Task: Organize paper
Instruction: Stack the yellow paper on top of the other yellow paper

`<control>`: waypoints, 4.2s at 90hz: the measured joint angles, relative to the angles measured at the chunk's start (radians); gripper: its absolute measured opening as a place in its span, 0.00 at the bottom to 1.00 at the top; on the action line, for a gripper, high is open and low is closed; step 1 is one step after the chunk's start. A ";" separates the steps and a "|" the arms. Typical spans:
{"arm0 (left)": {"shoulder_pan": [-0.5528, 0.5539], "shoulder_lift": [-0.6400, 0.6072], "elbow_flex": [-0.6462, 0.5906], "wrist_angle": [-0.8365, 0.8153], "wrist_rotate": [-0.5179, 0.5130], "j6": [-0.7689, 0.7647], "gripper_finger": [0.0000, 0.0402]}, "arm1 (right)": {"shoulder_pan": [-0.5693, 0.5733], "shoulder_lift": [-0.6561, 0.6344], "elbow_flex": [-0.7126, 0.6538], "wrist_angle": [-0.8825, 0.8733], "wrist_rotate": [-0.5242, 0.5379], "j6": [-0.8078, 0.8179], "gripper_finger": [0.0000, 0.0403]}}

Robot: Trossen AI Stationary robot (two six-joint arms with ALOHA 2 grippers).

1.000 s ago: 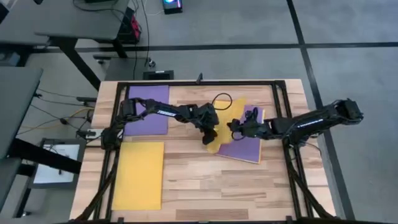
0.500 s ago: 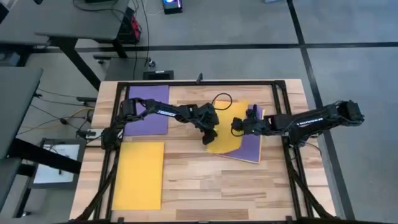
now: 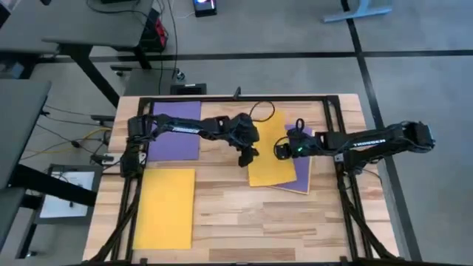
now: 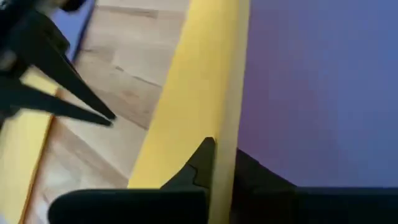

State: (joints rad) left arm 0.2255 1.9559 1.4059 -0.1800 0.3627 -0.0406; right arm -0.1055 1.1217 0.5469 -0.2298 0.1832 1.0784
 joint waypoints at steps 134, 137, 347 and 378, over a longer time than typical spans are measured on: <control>-0.188 -1.115 0.001 -1.067 -0.512 -0.428 0.00 | 0.338 1.195 1.320 0.555 0.050 0.384 0.00; -0.188 -1.115 0.001 -1.067 -0.512 -0.428 0.00 | 0.338 1.237 1.349 0.590 0.061 0.408 0.00; -0.186 -1.112 0.001 -1.170 -0.557 -0.387 0.00 | 0.404 1.632 1.805 0.379 0.225 0.483 0.30; -0.186 -1.112 0.001 -1.176 -0.557 -0.371 0.00 | 0.412 1.630 1.807 0.369 0.156 0.460 0.30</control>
State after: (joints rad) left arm 0.0391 0.8440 1.4071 -1.3561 -0.1947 -0.4118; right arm 0.3061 2.7513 2.3535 0.1389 0.3391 1.5383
